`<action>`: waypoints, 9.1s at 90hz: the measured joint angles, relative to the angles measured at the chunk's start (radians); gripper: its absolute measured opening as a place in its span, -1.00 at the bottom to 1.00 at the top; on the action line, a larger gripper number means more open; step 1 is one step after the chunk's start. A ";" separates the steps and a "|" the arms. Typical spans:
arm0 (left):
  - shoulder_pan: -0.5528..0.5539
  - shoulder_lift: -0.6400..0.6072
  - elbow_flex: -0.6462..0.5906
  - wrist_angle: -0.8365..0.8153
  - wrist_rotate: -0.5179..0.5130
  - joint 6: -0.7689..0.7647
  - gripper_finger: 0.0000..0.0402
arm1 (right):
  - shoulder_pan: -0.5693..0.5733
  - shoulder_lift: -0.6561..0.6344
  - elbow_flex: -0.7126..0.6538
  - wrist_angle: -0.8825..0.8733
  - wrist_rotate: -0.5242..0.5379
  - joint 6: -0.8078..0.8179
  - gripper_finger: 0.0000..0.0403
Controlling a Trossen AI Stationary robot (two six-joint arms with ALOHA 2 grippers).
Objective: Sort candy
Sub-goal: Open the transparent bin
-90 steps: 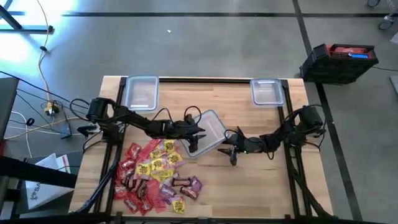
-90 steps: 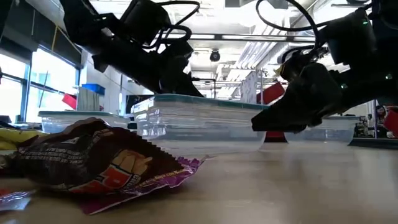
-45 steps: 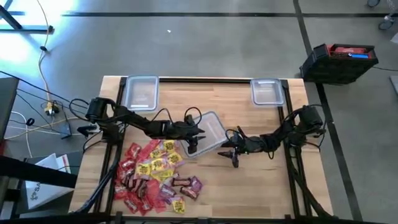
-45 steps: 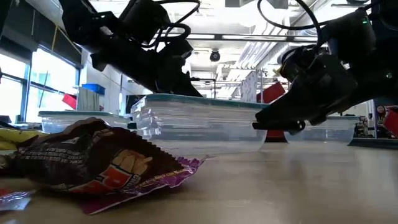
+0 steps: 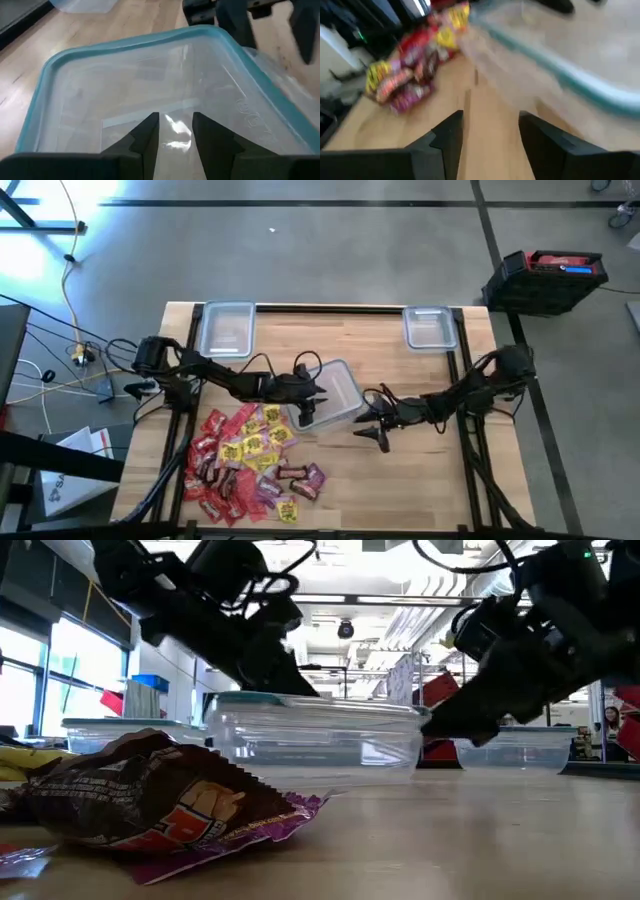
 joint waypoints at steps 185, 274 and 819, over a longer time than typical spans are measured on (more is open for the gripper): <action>-0.186 0.031 -0.131 -0.103 0.105 -0.267 -0.47 | -0.166 0.197 0.481 -0.402 -0.024 -0.389 -0.19; -0.177 0.009 -0.133 -0.025 0.075 -0.123 -0.47 | -0.158 -0.043 0.482 -0.951 0.199 -0.310 -0.19; -0.112 -0.407 -0.384 -0.116 -0.150 -0.121 -0.47 | -0.181 -0.089 0.478 -0.878 -0.034 -0.156 -0.19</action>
